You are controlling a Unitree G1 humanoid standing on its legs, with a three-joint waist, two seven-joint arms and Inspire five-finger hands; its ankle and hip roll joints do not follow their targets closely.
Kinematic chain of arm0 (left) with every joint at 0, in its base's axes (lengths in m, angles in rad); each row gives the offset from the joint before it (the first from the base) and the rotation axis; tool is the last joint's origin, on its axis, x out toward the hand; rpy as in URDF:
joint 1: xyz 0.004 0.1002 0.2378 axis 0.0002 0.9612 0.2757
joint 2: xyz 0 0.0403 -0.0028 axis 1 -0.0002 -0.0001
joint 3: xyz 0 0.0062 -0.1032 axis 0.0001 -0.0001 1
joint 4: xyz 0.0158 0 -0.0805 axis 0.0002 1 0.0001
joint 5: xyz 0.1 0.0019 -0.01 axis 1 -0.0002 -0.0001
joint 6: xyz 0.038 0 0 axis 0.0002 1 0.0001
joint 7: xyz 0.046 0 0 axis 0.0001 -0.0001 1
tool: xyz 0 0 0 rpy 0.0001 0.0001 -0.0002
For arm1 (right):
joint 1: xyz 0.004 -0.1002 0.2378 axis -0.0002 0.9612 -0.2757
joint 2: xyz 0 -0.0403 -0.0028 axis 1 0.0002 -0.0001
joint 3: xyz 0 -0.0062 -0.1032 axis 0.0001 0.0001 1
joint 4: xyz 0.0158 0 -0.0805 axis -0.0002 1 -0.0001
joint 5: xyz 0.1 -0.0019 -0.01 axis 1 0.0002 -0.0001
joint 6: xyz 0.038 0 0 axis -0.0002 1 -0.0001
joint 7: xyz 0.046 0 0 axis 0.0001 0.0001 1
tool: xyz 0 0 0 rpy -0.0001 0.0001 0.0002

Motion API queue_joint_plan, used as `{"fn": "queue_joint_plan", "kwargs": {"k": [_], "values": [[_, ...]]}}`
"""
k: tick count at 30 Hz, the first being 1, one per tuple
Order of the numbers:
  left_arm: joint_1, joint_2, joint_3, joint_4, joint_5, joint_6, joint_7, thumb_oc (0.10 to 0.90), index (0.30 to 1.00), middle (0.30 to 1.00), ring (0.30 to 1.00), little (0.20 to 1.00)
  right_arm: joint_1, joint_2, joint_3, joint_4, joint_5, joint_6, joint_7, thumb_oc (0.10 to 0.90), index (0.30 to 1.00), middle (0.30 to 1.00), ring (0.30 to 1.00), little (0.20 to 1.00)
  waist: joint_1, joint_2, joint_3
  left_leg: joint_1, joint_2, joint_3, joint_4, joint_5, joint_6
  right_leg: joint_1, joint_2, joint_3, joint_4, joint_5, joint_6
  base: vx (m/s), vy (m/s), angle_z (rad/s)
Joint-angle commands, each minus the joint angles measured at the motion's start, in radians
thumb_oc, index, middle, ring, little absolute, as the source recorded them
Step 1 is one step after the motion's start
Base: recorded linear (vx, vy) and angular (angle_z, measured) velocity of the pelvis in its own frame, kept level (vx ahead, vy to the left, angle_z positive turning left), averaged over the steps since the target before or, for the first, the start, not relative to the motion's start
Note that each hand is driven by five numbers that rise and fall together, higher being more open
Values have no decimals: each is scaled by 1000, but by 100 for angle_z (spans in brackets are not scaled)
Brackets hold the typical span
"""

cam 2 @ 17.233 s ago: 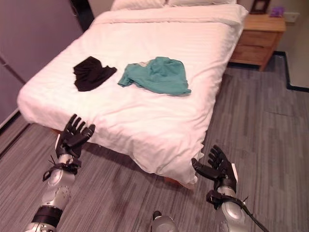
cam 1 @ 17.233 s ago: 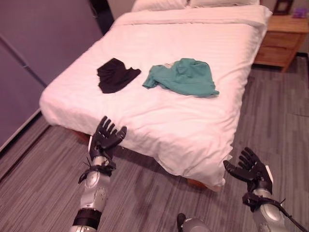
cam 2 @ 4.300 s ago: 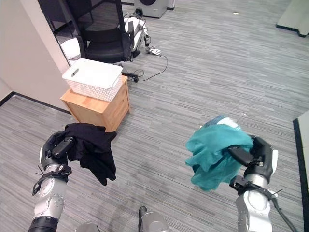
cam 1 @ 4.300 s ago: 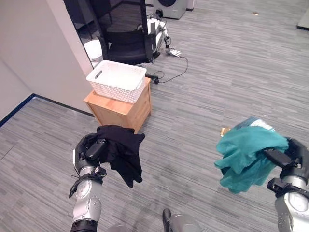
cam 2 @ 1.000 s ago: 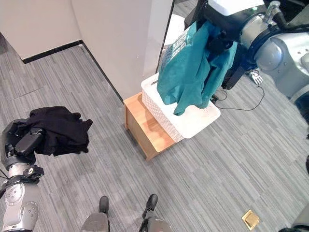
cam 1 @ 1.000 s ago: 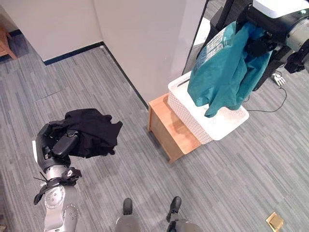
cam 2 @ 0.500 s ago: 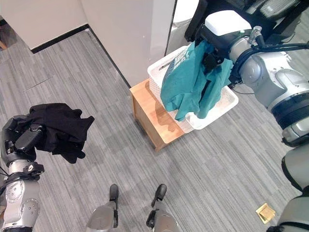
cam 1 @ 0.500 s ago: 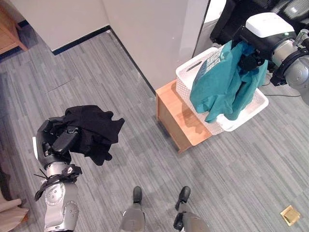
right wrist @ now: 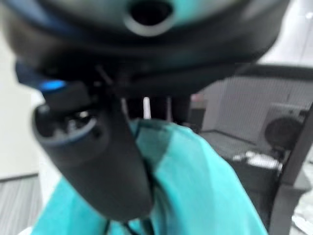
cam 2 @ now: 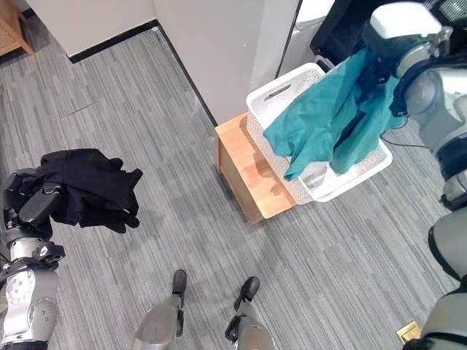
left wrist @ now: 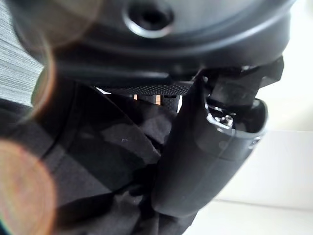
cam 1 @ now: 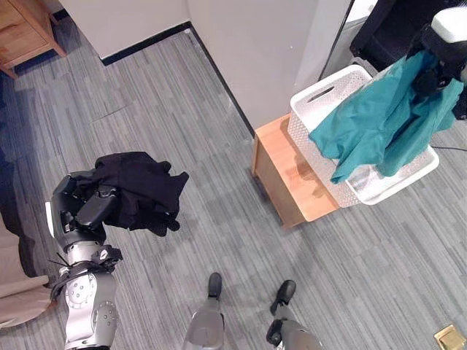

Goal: Pick up bed clothes into laundry basket.

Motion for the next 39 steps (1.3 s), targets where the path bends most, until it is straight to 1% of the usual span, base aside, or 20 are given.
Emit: {"fn": "queue_joint_plan", "kwargs": {"k": [1,4,9,15,17,19,20,23,24,26,29,31,34,37,38,39], "values": [[-40,140,17,-168,-16,-130,-24,400,300,300,300,300,-275,-31,89,20,51,15,-121,400,300,300,300,300,1,-69,-50,-30,-7,7,-49,72,-44,111,9,33,6,-182,57,0,0,0],[-43,139,7,-164,-18,-128,-23,400,300,300,300,300,-301,-29,96,30,74,15,-131,400,300,300,300,300,-5,-73,-51,-27,-4,11,-49,70,-45,109,10,35,7,-183,57,0,0,0],[-48,131,-1,-160,-22,-124,-23,400,300,300,300,300,-287,-30,78,2,84,17,-130,400,300,300,300,300,-10,-73,-52,-30,-4,10,-49,75,-45,103,11,35,6,-178,56,-1,-1,-1],[-52,126,-6,-166,-19,-118,-19,400,300,300,300,300,-198,-19,26,-23,59,22,-127,400,300,300,300,300,-7,-59,-39,-44,-7,5,-49,78,-45,88,10,35,5,-176,53,-8,-6,-2],[-51,130,-2,-169,-17,-119,-19,400,300,300,300,300,-190,-18,20,-28,52,25,-127,400,300,300,300,300,-6,-56,-35,-44,-7,4,-49,74,-47,87,9,36,6,-181,54,-16,-9,1],[-54,135,5,-178,-16,-120,-18,400,300,300,300,300,-168,-12,-1,-27,44,29,-130,400,300,300,300,300,-1,-44,-27,-61,-11,-1,-49,76,-46,70,7,38,7,-178,54,-36,-21,1],[-54,136,5,-178,-16,-120,-18,400,300,300,300,300,-166,-12,-3,-28,44,29,-131,400,300,300,300,300,-1,-45,-28,-62,-11,-1,-49,77,-46,69,7,38,7,-178,54,-37,-20,1],[-54,140,9,-183,-13,-123,-13,400,300,300,300,300,-147,-3,-28,-22,42,34,-137,400,300,300,300,300,5,-36,-20,-79,-13,-4,-49,80,-46,53,6,42,8,-175,53,-27,-20,1],[-52,138,8,-188,-12,-123,-12,400,300,300,300,300,-136,9,-42,-10,44,36,-141,400,300,300,300,300,10,-29,-13,-88,-13,-6,-49,83,-47,43,6,42,8,-174,52,-37,-41,0],[-54,137,4,-194,-12,-124,-13,400,300,300,300,300,-118,23,-62,2,47,37,-145,400,300,300,300,300,15,-23,-8,-96,-12,-8,-49,86,-48,33,5,44,8,-173,52,-20,-20,0],[-61,132,-2,-195,-13,-123,-14,400,300,300,300,300,-86,42,-88,17,42,39,-145,400,300,300,300,300,17,-20,-4,-104,-11,-9,-49,87,-50,26,6,47,7,-172,49,0,0,0],[-65,124,-8,-198,-20,-122,-15,400,300,300,300,300,-36,80,-120,47,27,46,-146,400,300,300,300,300,22,-12,1,-109,-10,-9,-49,88,-51,20,7,48,6,-171,49,0,0,0],[-62,118,-5,-196,-25,-122,-16,400,300,300,300,300,1,113,-145,67,11,51,-144,400,300,300,300,300,27,-7,0,-115,-9,-9,-49,87,-51,13,7,52,6,-170,49,-3,-3,1],[-58,113,-3,-193,-26,-123,-16,400,300,300,300,300,16,131,-148,72,-5,54,-132,400,300,300,300,300,26,-6,-1,-117,-9,-7,-49,87,-52,10,6,55,5,-169,48,-2,1,8],[-59,109,-3,-192,-25,-124,-16,400,300,300,300,300,27,138,-161,78,5,55,-129,765,848,848,848,848,25,-4,-1,-116,-9,-7,-49,87,-52,10,7,55,5,-169,48,2,9,23],[-59,111,-3,-191,-24,-126,-16,400,300,300,300,300,26,144,-161,84,8,58,-121,800,900,900,900,900,24,-5,-2,-114,-8,-6,-49,87,-53,11,7,56,5,-169,48,2,9,18]]}}
